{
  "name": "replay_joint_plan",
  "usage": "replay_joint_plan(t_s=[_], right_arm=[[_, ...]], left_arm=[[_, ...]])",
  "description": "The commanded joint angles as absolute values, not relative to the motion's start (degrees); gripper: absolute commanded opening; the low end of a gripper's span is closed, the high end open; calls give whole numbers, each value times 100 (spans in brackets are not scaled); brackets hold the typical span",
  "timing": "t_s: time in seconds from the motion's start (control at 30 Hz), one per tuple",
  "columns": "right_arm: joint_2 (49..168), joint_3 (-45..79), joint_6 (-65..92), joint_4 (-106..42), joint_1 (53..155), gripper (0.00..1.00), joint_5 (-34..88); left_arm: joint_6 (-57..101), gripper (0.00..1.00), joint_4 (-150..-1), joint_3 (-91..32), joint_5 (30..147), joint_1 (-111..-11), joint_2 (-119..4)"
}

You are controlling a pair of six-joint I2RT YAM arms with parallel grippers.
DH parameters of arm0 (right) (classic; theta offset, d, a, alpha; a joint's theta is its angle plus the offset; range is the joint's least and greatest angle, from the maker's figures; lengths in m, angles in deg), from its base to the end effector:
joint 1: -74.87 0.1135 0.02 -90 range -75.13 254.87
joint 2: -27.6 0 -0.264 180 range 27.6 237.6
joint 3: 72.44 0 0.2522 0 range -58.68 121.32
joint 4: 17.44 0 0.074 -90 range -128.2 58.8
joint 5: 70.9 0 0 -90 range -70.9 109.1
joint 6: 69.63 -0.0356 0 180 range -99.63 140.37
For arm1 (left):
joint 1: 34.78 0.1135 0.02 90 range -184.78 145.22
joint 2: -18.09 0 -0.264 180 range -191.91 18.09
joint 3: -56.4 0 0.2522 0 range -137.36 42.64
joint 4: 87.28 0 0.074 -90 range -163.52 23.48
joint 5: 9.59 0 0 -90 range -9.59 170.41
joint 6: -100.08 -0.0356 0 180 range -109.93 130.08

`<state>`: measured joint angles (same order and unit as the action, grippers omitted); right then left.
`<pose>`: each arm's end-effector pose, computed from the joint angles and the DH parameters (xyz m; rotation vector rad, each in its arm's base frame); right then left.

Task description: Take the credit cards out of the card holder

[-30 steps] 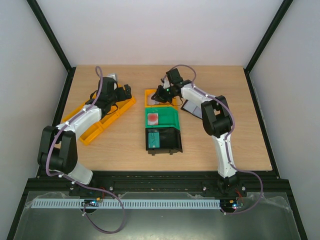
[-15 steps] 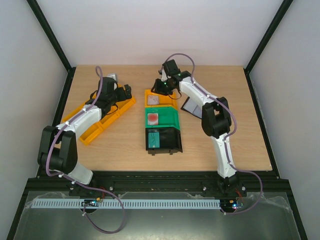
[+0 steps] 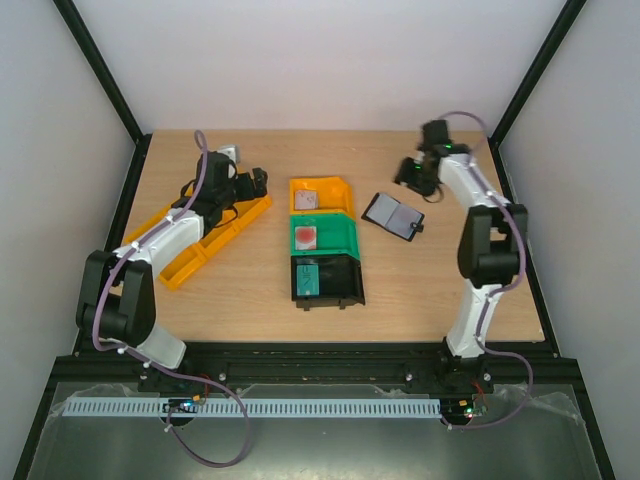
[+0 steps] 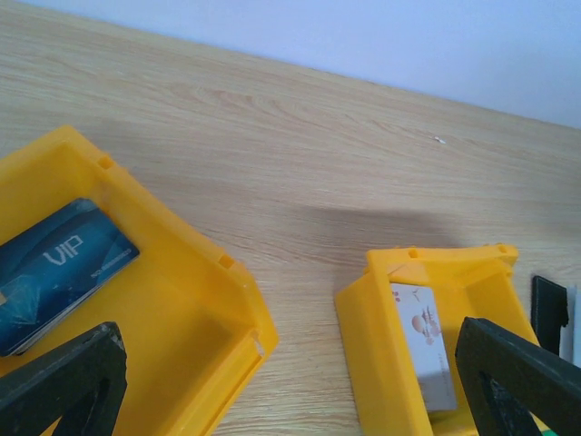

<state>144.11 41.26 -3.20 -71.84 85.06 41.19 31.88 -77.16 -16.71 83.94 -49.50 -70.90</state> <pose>0.4382 0.0924 0.2474 0.1555 2.6153 0.7120 0.3441 -0.0927 0.2604 -0.0874 2.0531 -0.4624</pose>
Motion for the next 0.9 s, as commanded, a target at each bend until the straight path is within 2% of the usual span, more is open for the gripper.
replay_joint_plan(t_s=[0.0, 0.07, 0.2, 0.27, 0.3, 0.6, 0.87], right_arm=[[13875, 3166, -338, -7014, 7819, 63, 3239], [13968, 3045, -249, -7045, 7727, 74, 2983], [14393, 3130, -245, -7057, 7722, 84, 2726], [14572, 3172, -347, -7035, 7735, 97, 2789], [14629, 3176, -376, -7043, 7778, 99, 2769], [14891, 2959, -727, -6990, 8367, 99, 1631], [14876, 2122, -835, -6511, 8303, 99, 2161]], left_arm=[[2987, 100, -7908, -1757, 8635, -5008, -7051], [2907, 100, -7933, -1760, 8701, -5025, -7034], [2673, 99, -8020, -1750, 8960, -5077, -6959], [2657, 99, -8000, -1736, 9018, -5091, -6933], [2657, 100, -7983, -1735, 9039, -5091, -6921], [2694, 100, -8097, -1609, 9184, -5092, -6831], [2649, 99, -8137, -1582, 9200, -5087, -6766]])
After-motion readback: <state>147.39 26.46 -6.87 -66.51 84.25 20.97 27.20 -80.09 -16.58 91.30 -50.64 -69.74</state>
